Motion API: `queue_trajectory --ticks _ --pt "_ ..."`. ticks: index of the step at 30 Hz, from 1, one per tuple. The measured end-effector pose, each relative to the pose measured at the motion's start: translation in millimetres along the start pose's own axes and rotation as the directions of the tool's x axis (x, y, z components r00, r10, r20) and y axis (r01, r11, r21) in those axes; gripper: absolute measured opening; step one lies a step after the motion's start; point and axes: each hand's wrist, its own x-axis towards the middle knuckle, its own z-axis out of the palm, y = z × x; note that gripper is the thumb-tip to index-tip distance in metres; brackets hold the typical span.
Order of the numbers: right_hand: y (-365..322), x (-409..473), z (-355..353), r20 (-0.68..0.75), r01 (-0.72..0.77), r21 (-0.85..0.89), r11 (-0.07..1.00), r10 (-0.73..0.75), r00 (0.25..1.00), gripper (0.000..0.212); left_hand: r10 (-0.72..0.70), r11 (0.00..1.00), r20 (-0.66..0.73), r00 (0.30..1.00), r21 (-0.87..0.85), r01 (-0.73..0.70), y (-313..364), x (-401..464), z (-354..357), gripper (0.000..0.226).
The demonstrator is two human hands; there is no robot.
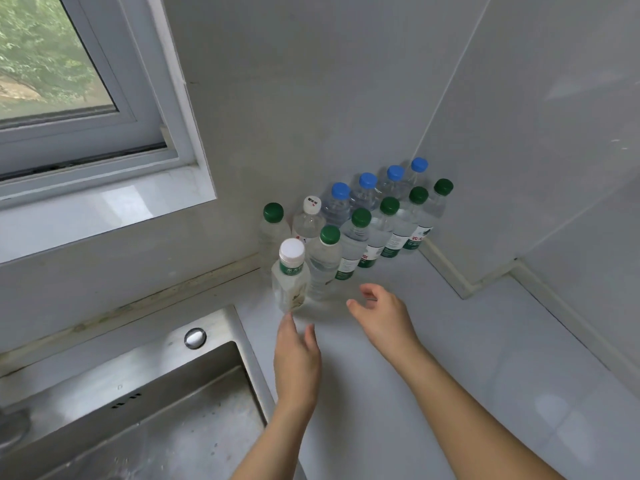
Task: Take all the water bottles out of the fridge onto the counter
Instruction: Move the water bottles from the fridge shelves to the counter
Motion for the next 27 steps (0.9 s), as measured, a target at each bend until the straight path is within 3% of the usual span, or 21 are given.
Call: queue_trajectory --ticks 4,8,15,21,27 --pt "26 -13 -23 -0.052 -0.043 -0.014 0.999 0.042 0.998 0.047 0.086 0.992 0.125 0.988 0.077 -0.096 3 -14 26 0.05" --pt "59 -29 -56 -0.103 -0.118 -0.014 0.993 0.116 0.988 0.046 0.264 0.933 0.255 0.93 0.175 -0.313 22 -11 52 0.048" --pt "116 -72 -118 -0.219 -0.242 0.02 0.97 0.241 0.946 0.046 0.479 0.734 0.521 0.707 0.205 -0.648 63 -42 105 0.048" --pt "162 -133 -169 -0.3 -0.301 0.081 0.95 0.311 0.902 0.048 0.495 0.589 0.673 0.55 0.206 -0.781 85 -109 140 0.054" --pt "221 -245 -226 -0.414 -0.37 0.161 0.915 0.403 0.816 0.049 0.524 0.435 0.78 0.343 0.101 -0.895 110 -224 170 0.055"
